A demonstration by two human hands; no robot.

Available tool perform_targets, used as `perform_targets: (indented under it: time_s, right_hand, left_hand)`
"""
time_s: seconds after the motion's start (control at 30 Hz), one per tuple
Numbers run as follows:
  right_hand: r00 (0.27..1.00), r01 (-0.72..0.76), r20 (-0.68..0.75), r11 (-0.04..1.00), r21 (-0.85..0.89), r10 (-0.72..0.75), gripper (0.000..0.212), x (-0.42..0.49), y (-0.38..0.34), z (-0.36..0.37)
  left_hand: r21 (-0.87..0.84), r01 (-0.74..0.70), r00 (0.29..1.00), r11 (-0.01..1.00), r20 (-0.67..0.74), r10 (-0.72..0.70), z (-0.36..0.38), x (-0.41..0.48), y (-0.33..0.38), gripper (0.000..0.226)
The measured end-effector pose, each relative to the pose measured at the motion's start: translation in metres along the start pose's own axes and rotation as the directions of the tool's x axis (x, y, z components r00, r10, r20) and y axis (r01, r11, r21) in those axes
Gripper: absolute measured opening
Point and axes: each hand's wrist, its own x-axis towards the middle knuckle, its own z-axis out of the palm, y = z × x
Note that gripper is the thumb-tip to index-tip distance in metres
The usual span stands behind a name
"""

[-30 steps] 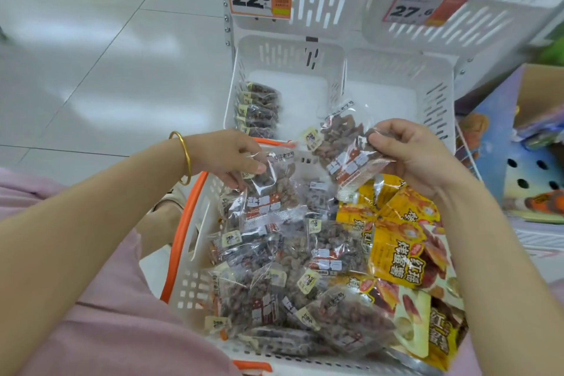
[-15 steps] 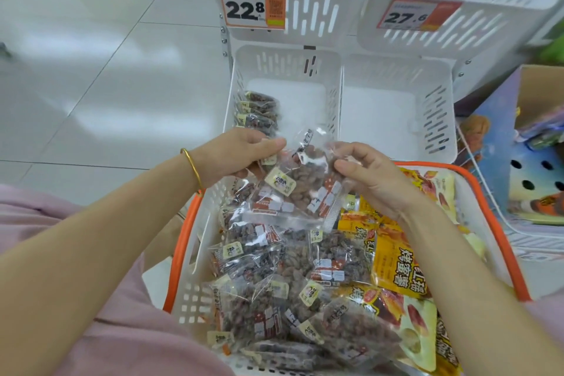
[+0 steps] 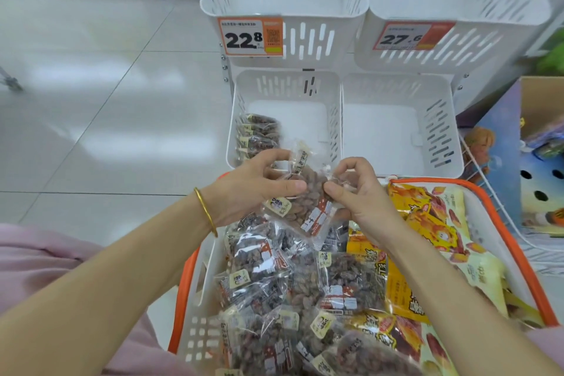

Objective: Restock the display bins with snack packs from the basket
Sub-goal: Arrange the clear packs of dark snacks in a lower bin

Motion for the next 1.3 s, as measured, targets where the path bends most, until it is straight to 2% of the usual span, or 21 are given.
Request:
perform_targets:
  time_s: [0.07, 0.2, 0.3, 0.37, 0.43, 0.5, 0.6, 0.67, 0.77, 0.83, 0.93, 0.97, 1.07, 1.1, 1.2, 1.3]
  right_hand:
    - [1.0, -0.026, 0.006, 0.999, 0.019, 0.026, 0.038, 0.0, -0.005, -0.001]
    - [0.986, 0.04, 0.167, 0.936, -0.35, 0.02, 0.053, 0.004, -0.027, -0.008]
    - [0.955, 0.047, 0.289, 0.92, -0.388, 0.073, 0.067, 0.015, -0.047, -0.005]
    - [0.94, 0.047, 0.327, 0.916, -0.398, 0.094, 0.061, 0.026, -0.057, -0.001]
    - [0.944, 0.034, 0.319, 0.944, -0.329, 0.077, 0.047, 0.035, -0.062, 0.003]
    - [0.962, 0.025, 0.27, 0.965, -0.26, 0.048, 0.037, 0.042, -0.062, 0.001]
    - [0.976, -0.01, 0.215, 0.993, -0.119, 0.036, 0.031, 0.046, -0.054, -0.005]
    - [0.971, -0.042, 0.232, 0.997, -0.066, 0.056, 0.031, 0.045, -0.046, -0.008]
    - [0.951, -0.107, 0.289, 0.994, -0.029, 0.111, 0.051, 0.043, -0.037, -0.009]
    - [0.963, -0.147, 0.231, 0.989, 0.028, 0.137, 0.063, 0.042, -0.034, -0.009]
    - [0.978, -0.184, 0.14, 0.952, 0.244, 0.153, 0.058, 0.042, -0.027, -0.018]
    - [0.978, -0.195, 0.128, 0.929, 0.314, 0.163, 0.064, 0.04, -0.026, -0.022]
    - [0.966, -0.248, 0.172, 0.871, 0.425, 0.192, 0.1, 0.038, -0.019, -0.035]
    - [0.961, -0.264, 0.196, 0.864, 0.429, 0.196, 0.104, 0.037, -0.019, -0.037]
    - [0.96, -0.27, 0.19, 0.857, 0.439, 0.205, 0.096, 0.038, -0.019, -0.037]
    - [0.964, -0.263, 0.156, 0.863, 0.431, 0.216, 0.104, 0.044, -0.021, -0.028]
  left_hand:
    - [0.07, -0.053, 0.998, 0.996, -0.038, 0.056, -0.002, 0.001, 0.0, 0.06]
    - [0.259, -0.139, 0.987, 0.956, -0.045, 0.156, -0.007, 0.003, 0.004, 0.055]
    - [0.364, -0.174, 0.981, 0.915, -0.015, 0.193, -0.011, 0.007, 0.016, 0.061]
    - [0.418, -0.195, 0.974, 0.887, -0.028, 0.227, -0.013, 0.009, 0.029, 0.06]
    - [0.406, -0.209, 0.957, 0.89, -0.1, 0.271, -0.017, 0.013, 0.039, 0.061]
    - [0.313, -0.208, 0.949, 0.927, -0.164, 0.268, -0.024, 0.017, 0.042, 0.07]
    - [0.237, -0.126, 0.982, 0.963, -0.107, 0.155, -0.031, 0.02, 0.038, 0.09]
    - [0.162, -0.11, 0.991, 0.981, -0.059, 0.121, -0.028, 0.022, 0.032, 0.085]
    - [0.134, -0.128, 0.985, 0.983, -0.099, 0.141, -0.021, 0.029, 0.024, 0.077]
    - [0.174, -0.112, 0.988, 0.978, -0.087, 0.128, -0.018, 0.031, 0.023, 0.073]
    - [0.062, -0.115, 0.993, 0.991, -0.01, 0.116, -0.017, 0.027, 0.025, 0.029]
    - [0.002, -0.125, 0.992, 0.992, -0.009, 0.125, -0.018, 0.025, 0.026, 0.02]
    - [-0.059, -0.165, 0.985, 0.985, -0.052, 0.162, -0.022, 0.025, 0.026, 0.013]
    - [-0.058, -0.171, 0.984, 0.984, -0.066, 0.167, -0.022, 0.025, 0.027, 0.011]
    - [-0.065, -0.18, 0.979, 0.982, -0.105, 0.173, -0.018, 0.027, 0.026, 0.013]
    - [-0.121, -0.178, 0.979, 0.977, -0.121, 0.164, -0.017, 0.029, 0.026, 0.018]
